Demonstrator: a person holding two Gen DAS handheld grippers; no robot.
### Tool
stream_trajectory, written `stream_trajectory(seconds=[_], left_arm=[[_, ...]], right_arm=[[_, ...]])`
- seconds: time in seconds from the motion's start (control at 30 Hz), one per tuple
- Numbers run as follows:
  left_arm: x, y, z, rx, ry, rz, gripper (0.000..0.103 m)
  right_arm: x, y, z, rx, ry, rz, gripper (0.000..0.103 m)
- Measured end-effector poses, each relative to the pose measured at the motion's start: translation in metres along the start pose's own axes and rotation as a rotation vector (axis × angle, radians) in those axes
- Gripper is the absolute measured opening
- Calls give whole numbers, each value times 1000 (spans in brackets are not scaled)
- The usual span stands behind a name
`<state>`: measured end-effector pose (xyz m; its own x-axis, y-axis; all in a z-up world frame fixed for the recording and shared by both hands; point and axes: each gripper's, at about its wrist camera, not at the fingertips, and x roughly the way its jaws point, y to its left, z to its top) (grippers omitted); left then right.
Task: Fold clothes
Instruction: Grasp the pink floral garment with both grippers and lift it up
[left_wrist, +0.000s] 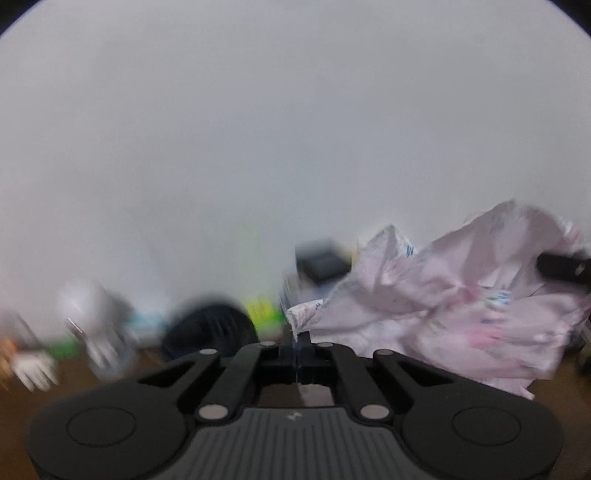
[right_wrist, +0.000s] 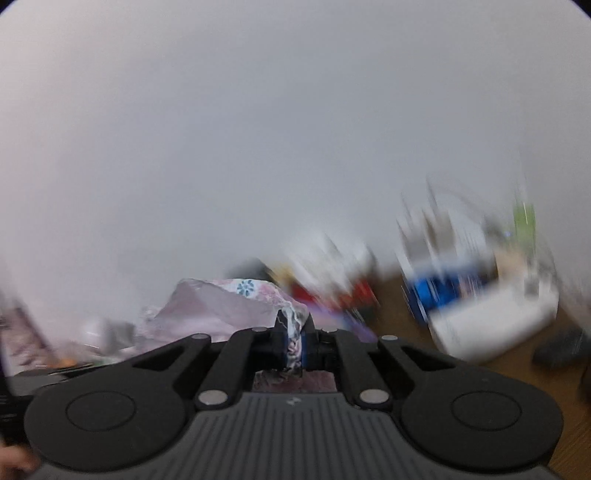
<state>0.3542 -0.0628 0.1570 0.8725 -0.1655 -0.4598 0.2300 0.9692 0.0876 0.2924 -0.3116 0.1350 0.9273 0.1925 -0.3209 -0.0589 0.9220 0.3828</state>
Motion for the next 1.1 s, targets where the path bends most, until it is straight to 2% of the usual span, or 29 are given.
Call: stream_trajectory(seconds=[0.13,0.2,0.33,0.43,0.5,0.63,0.73,0.87,0.97,1.03,1.07,1.1], left_arm=[[-138,12,43,3,-237,2,0],[-226,12,60,23,-387,9,0],[-380,9,73,55,-620,38,0],[-462,6,72,71,-718,67,0],[-503,3,70,84,-757,87,0],[-563,-3,59,125,-800,111,0],[-562,-3,51,184,-791,128,0],[-496,13,47,145,-660,111,0],[-404,25,36,120,-496,121,0],[-321,29,18,111,-348,125,3],[-279,30,8,107,-274,123,8],[-236,30,-9,104,-195,105,25]], right_arm=[[-109,46,49,-134,-155,83,5],[-174,67,71,-199,-207,126,5],[-304,103,98,-305,-300,192,5],[-390,126,108,-365,-372,212,5],[-442,143,111,-396,-417,215,5],[-511,181,111,-493,-494,167,5],[-521,199,108,-559,-507,145,5],[-472,198,104,-560,-432,137,5],[-390,180,96,-516,-289,111,5],[-321,164,85,-478,-171,80,5],[-283,155,76,-460,-105,49,5],[-241,146,65,-448,-30,9,5]])
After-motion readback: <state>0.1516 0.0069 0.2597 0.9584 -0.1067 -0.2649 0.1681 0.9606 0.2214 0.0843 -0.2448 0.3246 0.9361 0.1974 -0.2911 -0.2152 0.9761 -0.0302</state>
